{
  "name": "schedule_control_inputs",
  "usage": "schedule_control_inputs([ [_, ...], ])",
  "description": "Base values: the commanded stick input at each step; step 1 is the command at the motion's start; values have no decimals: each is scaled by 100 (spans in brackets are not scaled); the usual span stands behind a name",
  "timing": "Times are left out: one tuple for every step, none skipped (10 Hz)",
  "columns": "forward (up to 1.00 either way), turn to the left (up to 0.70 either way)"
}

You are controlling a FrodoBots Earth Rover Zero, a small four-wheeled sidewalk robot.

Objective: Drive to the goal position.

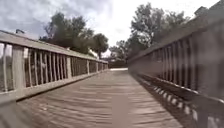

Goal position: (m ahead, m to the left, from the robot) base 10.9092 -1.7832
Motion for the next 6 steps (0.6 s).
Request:
schedule_control_inputs([
  [70,0],
  [70,0],
  [70,0],
  [70,0],
  [70,0],
  [70,0],
])
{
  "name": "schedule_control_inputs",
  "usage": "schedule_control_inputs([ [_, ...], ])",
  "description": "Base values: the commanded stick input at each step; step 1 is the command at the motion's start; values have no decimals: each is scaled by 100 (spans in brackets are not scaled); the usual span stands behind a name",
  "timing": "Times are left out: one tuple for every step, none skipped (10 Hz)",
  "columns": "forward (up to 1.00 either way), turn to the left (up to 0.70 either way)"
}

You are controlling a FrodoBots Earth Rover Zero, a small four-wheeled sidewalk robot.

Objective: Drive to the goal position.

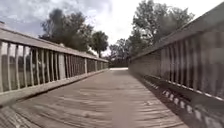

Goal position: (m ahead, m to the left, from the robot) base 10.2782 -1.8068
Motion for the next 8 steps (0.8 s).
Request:
schedule_control_inputs([
  [70,0],
  [70,0],
  [70,0],
  [70,0],
  [70,0],
  [70,0],
  [70,0],
  [70,0],
])
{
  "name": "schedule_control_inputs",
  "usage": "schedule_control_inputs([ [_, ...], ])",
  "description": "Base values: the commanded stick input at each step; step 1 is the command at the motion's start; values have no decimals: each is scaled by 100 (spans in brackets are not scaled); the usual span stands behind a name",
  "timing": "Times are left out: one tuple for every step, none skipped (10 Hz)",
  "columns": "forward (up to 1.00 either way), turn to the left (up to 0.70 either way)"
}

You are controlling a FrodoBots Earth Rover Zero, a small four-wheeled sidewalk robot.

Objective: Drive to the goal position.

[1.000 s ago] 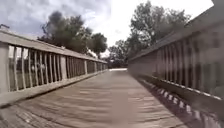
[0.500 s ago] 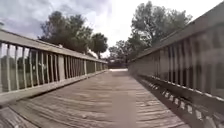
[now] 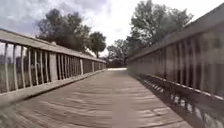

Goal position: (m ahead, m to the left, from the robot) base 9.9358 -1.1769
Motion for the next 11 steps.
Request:
schedule_control_inputs([
  [70,0],
  [70,0],
  [70,0],
  [70,0],
  [70,0],
  [70,0],
  [70,0],
  [70,0],
  [70,0],
  [70,0],
  [70,0],
])
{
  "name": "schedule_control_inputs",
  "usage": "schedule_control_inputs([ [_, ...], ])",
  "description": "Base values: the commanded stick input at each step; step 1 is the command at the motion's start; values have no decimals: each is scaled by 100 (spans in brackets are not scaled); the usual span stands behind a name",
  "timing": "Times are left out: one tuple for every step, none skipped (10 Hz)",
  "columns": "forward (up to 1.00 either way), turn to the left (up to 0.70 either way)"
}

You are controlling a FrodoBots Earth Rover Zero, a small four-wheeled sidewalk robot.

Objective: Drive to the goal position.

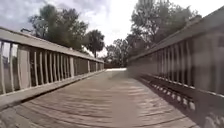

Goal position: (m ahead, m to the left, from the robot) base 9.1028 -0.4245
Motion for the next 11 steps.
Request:
schedule_control_inputs([
  [70,0],
  [70,0],
  [70,0],
  [70,0],
  [70,0],
  [70,0],
  [70,0],
  [70,0],
  [70,0],
  [70,0],
  [70,0],
])
